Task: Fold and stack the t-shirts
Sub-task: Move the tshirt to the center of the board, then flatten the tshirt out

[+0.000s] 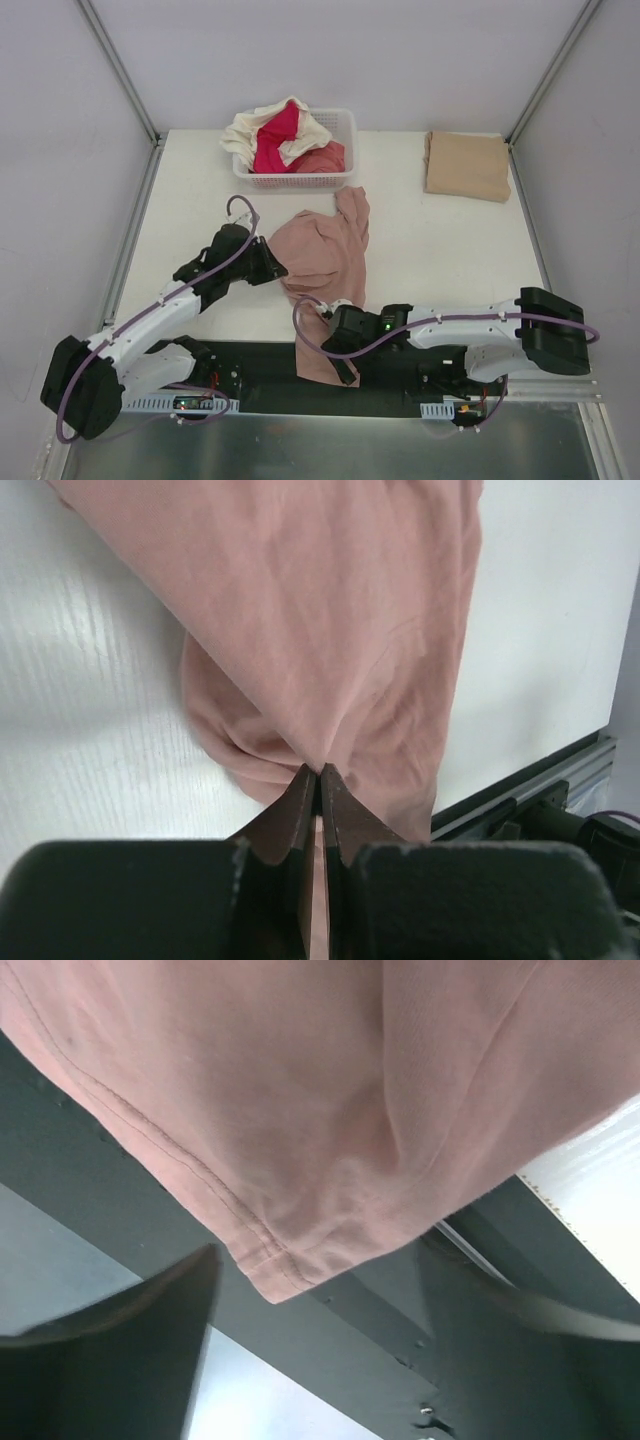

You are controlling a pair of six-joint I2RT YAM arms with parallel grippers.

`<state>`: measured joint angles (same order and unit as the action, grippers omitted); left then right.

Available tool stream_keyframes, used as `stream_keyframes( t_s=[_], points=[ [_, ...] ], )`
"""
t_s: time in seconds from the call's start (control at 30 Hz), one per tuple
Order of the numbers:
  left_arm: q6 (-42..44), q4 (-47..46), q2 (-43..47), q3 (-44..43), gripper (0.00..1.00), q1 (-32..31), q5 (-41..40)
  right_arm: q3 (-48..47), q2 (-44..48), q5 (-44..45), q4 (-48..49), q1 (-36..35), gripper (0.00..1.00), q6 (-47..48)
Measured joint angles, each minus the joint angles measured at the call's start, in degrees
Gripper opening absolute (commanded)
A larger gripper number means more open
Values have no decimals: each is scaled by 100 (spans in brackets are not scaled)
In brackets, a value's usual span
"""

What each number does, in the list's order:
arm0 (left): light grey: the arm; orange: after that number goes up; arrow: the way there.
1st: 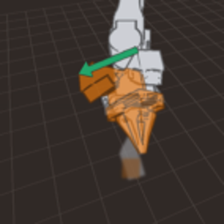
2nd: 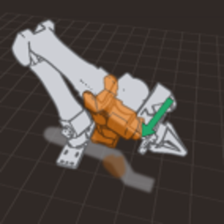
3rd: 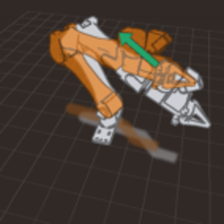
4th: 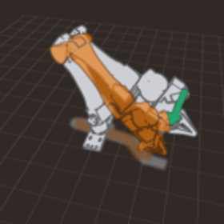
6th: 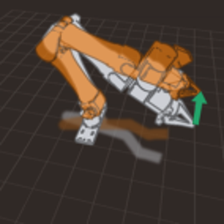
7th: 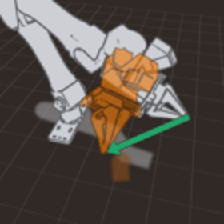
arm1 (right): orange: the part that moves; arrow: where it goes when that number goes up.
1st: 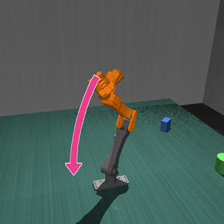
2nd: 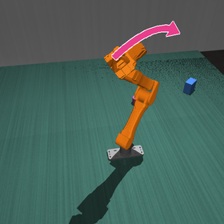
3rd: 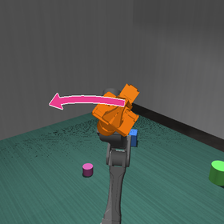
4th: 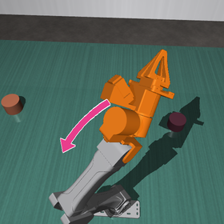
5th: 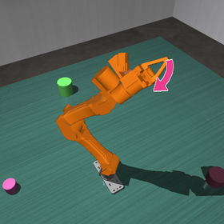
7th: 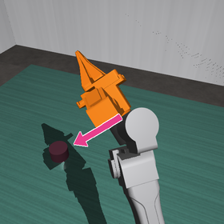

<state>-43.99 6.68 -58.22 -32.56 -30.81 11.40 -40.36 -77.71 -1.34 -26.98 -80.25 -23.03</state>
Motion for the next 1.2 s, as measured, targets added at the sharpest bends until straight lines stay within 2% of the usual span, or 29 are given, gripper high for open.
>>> stream_keyframes(
  t_s=[0.03,0.07,0.13,0.17,0.2,0.33,0.5,0.57,0.73,0.83,0.93,1.07,1.2],
  points=[
    [-2,37,175,13,0,0,-105,-2,-13,-7,15,-7,60,-33],
    [-2,122,400,17,0,0,-245,-9,-35,-7,26,-15,39,-48],
    [0,264,765,15,0,0,-511,-44,-155,39,20,-28,21,-122],
    [2,330,890,15,0,0,-625,-68,-219,61,9,-33,5,-142],
    [4,424,1021,13,0,0,-763,-90,-282,116,0,-39,3,-188],
    [57,837,1370,-83,0,0,-1370,-236,-343,479,-254,-42,1,-310],
    [243,1123,1572,-496,0,4,-2190,-750,-31,1517,-1244,142,1,-293],
    [334,1167,1569,-758,0,17,-2500,-890,358,1915,-1547,584,0,-214],
    [616,1235,1322,-1537,0,321,-2990,-1388,1281,2889,-2055,2422,0,407],
    [780,1287,1049,-2118,0,752,-3071,-2138,1432,3576,-2221,3464,1,1005],
    [942,1335,916,-2750,0,1204,-3073,-2979,1438,4100,-2236,4170,1,1558],
    [1263,1335,1001,-3661,0,1327,-3029,-3915,1646,4415,-2159,4739,1,2236],
    [1569,1316,1272,-4634,0,1327,-2660,-4627,2107,4315,-1987,4813,1,2896]
  ],
)
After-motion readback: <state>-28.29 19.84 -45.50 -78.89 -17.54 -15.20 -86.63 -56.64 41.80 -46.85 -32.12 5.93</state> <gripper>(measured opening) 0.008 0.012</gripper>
